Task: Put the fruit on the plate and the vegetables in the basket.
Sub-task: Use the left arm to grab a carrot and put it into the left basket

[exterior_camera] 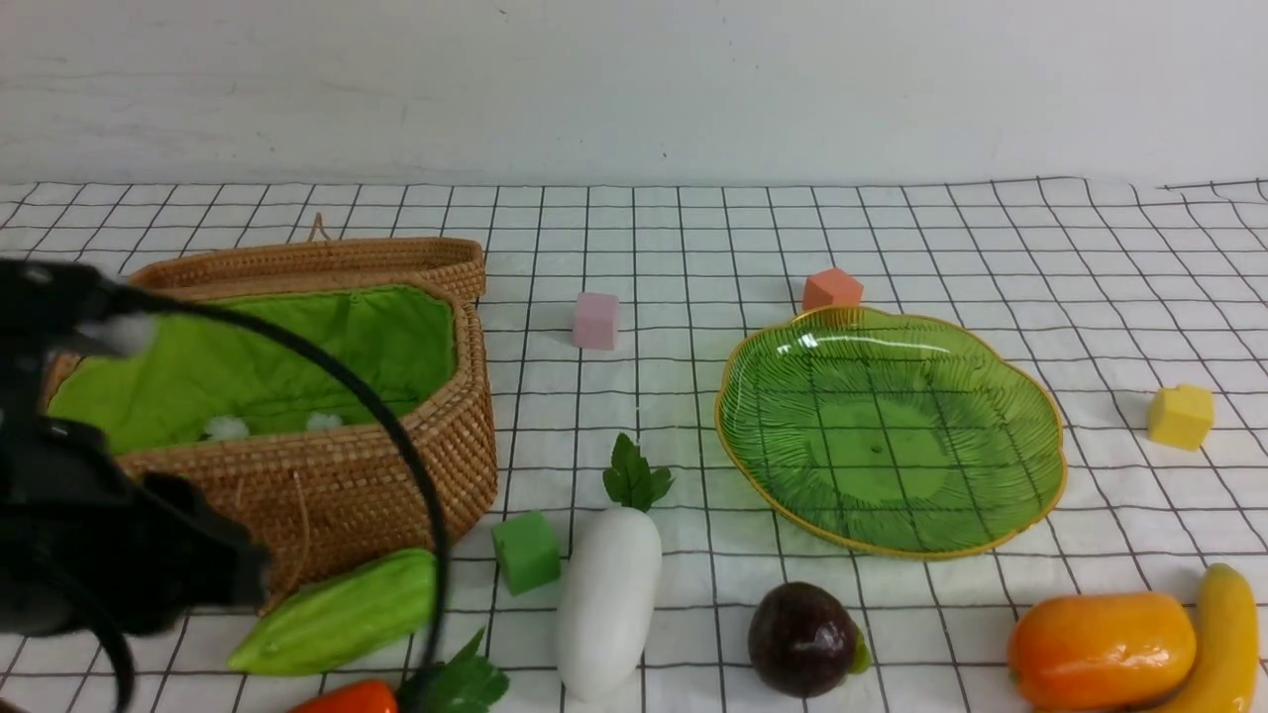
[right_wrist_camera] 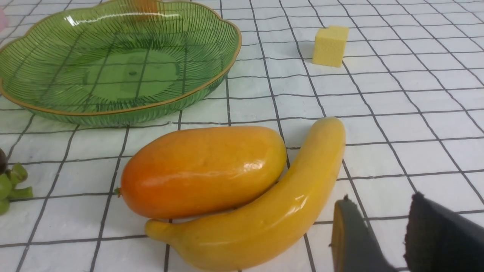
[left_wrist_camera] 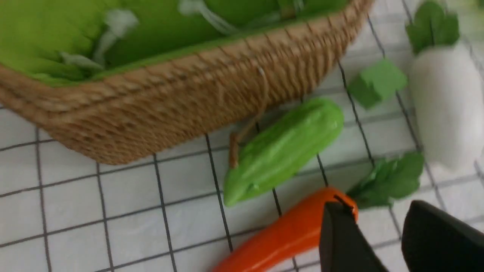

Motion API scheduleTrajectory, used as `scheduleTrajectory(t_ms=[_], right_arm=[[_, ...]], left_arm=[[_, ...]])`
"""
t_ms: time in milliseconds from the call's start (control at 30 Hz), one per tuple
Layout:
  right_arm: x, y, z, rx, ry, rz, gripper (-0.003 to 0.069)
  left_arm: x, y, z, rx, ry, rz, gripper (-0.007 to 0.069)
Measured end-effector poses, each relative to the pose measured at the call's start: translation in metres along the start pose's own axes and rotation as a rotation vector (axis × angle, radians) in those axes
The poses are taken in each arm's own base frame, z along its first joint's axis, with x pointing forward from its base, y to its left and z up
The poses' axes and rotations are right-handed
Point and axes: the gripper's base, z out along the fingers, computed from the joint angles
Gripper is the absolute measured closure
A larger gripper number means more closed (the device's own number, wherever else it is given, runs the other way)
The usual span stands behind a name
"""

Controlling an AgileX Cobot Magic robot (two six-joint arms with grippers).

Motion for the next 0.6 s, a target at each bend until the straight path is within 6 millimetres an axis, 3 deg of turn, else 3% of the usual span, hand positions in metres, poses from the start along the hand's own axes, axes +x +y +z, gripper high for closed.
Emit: scheduleTrajectory(t_ms=[67, 100, 200, 400, 600], right_arm=[[0.0, 0.0, 0.0, 0.0, 0.0, 0.0, 0.0414], [0.0, 0.0, 0.0, 0.0, 0.0, 0.0, 0.0414], [0.0, 0.0, 0.0, 0.0, 0.0, 0.0, 0.0414], [0.0, 0.0, 0.0, 0.0, 0.0, 0.0, 0.0414], [0.0, 0.0, 0.0, 0.0, 0.0, 0.0, 0.0414]], left_arm=[[0.002, -0.012, 0.019, 0.026, 0.095, 0.197, 0.0386], [0.002, -0.012, 0.021, 0.026, 0.104, 0.207, 0.0386], [0.009, -0.032, 0.05, 0.097, 0.255, 0.525, 0.0386], [0.017, -0.044, 0.076, 0.179, 0.355, 0.689, 0.0363], [0.012, -0.044, 0.08, 0.166, 0.307, 0.722, 0.0203]])
